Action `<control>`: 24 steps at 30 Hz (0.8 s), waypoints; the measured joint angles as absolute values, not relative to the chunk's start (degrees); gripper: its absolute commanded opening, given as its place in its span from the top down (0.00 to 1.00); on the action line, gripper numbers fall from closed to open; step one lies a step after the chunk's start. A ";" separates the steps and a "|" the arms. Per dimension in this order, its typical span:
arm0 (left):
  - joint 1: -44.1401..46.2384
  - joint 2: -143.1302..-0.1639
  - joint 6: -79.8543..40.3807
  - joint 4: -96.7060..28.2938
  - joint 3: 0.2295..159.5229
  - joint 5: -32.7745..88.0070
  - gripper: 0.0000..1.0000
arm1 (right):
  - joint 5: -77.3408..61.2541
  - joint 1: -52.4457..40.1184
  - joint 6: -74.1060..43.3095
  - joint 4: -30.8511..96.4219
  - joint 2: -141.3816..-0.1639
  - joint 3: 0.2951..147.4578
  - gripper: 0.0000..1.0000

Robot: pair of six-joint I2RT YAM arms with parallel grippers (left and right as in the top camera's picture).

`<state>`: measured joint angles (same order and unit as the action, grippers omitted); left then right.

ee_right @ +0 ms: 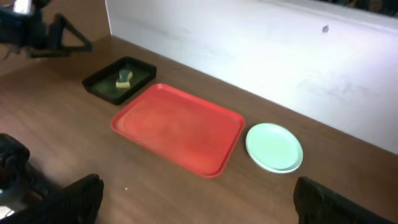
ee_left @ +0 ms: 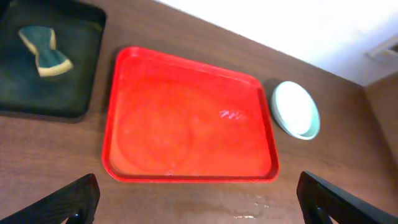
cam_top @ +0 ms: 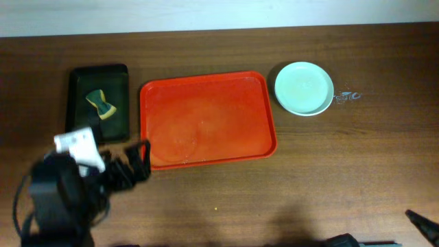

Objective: Clean dirty plates on tray and stack at the side

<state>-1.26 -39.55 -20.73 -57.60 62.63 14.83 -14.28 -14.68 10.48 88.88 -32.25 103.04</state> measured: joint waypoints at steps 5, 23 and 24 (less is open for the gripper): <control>-0.75 -29.15 -20.56 -57.91 55.64 14.81 0.01 | -14.26 -14.68 10.48 90.39 -30.06 97.12 0.02; -0.75 -28.58 -20.53 -58.41 54.63 14.83 0.00 | -14.26 -14.68 10.48 94.91 -30.06 96.42 0.02; -0.75 -28.58 -20.56 -58.83 54.63 14.83 0.01 | -14.26 -14.68 10.46 95.57 -30.06 96.40 0.02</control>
